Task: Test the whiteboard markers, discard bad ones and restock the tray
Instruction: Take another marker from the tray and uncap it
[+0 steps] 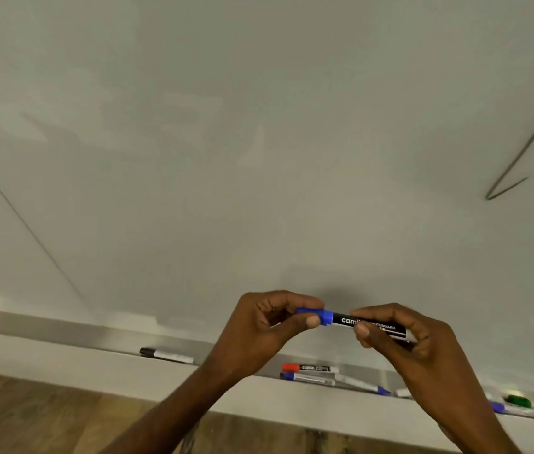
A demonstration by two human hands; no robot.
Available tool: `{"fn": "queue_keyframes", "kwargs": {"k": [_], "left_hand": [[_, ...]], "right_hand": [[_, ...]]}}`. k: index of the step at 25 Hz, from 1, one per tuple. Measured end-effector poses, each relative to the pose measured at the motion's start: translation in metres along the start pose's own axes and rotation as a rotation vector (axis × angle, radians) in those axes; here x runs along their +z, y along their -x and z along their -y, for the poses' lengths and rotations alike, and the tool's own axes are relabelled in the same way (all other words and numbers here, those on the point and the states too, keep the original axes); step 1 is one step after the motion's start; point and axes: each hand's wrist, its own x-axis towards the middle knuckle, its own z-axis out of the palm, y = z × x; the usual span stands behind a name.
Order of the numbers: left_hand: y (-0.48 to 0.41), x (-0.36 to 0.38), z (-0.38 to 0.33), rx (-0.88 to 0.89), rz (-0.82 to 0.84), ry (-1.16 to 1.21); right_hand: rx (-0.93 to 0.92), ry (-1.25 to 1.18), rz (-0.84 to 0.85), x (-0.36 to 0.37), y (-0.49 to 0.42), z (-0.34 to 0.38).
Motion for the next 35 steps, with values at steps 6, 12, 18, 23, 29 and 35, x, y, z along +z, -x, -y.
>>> {"fn": "queue_keyframes", "kwargs": {"k": [6, 12, 18, 23, 29, 35], "left_hand": [[0.018, -0.020, 0.059, -0.100, 0.067, -0.056], [0.047, -0.090, 0.153, -0.373, -0.008, -0.246], [0.069, -0.156, 0.246, -0.588, -0.355, -0.623], [0.076, -0.172, 0.278, -0.678, -0.498, -0.694], [0.080, -0.156, 0.280, -0.628, -0.559, -0.717], [0.080, -0.143, 0.293, -0.631, -0.479, -0.720]], "right_hand": [[0.101, -0.036, 0.125, 0.072, -0.008, -0.061], [0.167, 0.054, 0.352, 0.178, -0.027, -0.159], [0.094, 0.109, 0.278, 0.271, -0.057, -0.215], [0.022, 0.170, 0.259, 0.321, -0.079, -0.232], [-0.039, 0.267, 0.291, 0.344, -0.079, -0.240], [-0.010, 0.312, 0.152, 0.334, -0.057, -0.251]]}}
